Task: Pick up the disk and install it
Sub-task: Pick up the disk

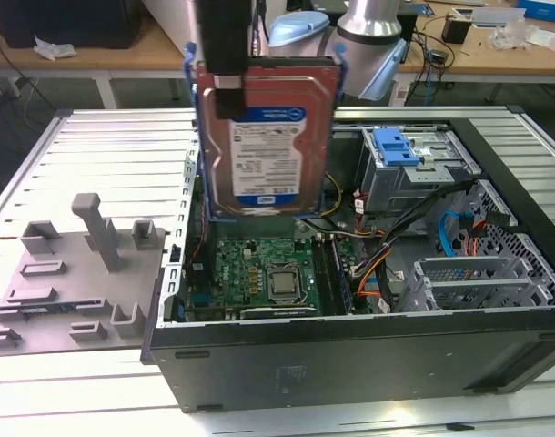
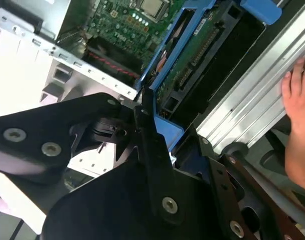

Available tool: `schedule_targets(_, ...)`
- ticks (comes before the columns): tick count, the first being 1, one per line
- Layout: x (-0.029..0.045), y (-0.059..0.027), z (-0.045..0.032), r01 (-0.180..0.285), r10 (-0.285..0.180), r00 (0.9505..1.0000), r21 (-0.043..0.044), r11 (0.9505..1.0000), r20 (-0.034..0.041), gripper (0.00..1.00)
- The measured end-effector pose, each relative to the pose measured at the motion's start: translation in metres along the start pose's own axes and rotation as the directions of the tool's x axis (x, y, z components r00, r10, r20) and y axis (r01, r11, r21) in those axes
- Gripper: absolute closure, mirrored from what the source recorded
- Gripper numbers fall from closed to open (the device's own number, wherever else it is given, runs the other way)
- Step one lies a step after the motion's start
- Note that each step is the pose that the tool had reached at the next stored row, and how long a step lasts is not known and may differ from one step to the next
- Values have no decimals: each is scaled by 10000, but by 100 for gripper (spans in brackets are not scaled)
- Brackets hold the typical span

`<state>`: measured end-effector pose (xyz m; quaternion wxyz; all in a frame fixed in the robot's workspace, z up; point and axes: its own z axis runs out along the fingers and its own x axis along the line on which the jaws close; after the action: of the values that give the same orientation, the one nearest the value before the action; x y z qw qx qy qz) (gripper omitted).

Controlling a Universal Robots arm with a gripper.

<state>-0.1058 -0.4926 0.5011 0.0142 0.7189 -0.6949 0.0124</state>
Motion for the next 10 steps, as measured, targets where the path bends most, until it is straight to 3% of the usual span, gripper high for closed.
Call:
schedule_targets(2, 75, -181, 2, 0, 0, 10000, -11, 10000, 3, 63)
schedule_targets(10, 265, -652, 8, 0, 1, 10000, -42, 10000, 12, 63)
